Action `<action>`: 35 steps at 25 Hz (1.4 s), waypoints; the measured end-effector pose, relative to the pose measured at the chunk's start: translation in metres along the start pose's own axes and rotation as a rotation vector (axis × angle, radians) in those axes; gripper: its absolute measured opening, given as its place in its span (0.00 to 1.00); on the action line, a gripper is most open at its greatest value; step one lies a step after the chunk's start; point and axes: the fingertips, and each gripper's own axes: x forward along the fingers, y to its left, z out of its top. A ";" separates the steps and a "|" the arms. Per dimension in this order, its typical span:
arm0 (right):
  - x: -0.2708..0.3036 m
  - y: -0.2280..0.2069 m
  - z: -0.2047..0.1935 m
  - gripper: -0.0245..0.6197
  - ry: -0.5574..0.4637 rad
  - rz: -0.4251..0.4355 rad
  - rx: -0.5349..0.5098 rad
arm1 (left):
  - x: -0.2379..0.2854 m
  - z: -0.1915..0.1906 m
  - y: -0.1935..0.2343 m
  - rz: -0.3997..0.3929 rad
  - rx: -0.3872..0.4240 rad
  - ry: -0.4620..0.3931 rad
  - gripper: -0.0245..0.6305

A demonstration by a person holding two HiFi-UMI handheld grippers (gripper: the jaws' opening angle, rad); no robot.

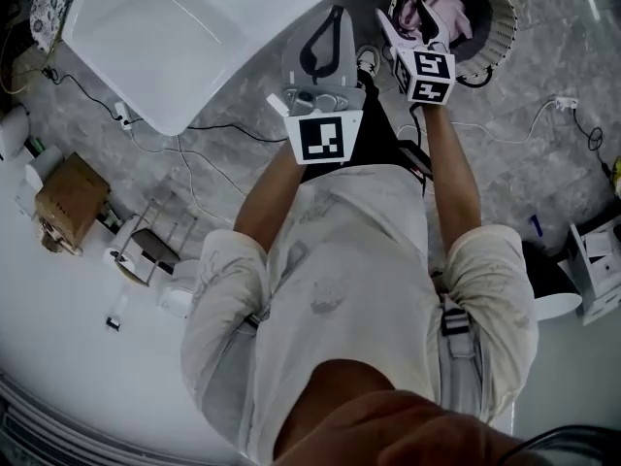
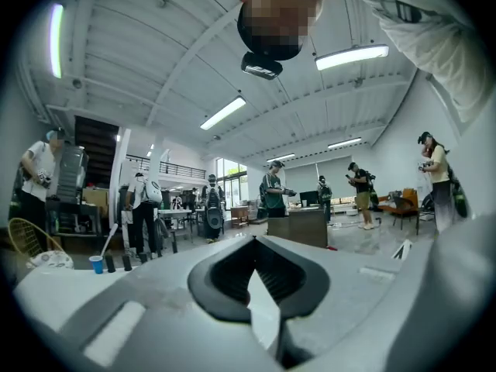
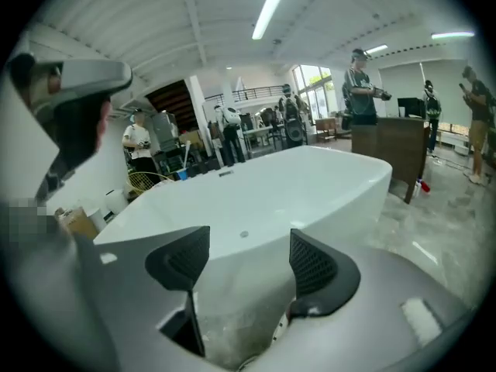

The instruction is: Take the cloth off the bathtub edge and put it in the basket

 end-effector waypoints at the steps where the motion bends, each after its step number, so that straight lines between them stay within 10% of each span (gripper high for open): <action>1: -0.002 0.015 0.015 0.55 -0.023 0.024 -0.021 | -0.008 0.003 0.012 0.029 -0.007 -0.002 0.04; 15: -0.049 0.228 0.173 0.53 -0.260 0.330 -0.315 | -0.151 0.056 0.171 0.345 0.007 -0.044 0.04; 27: -0.100 0.379 0.227 0.52 -0.431 0.454 -0.453 | -0.269 0.112 0.280 0.559 0.008 -0.118 0.04; 35: -0.122 0.421 0.251 0.28 -0.511 0.454 -0.458 | -0.305 0.132 0.318 0.670 0.035 -0.151 0.04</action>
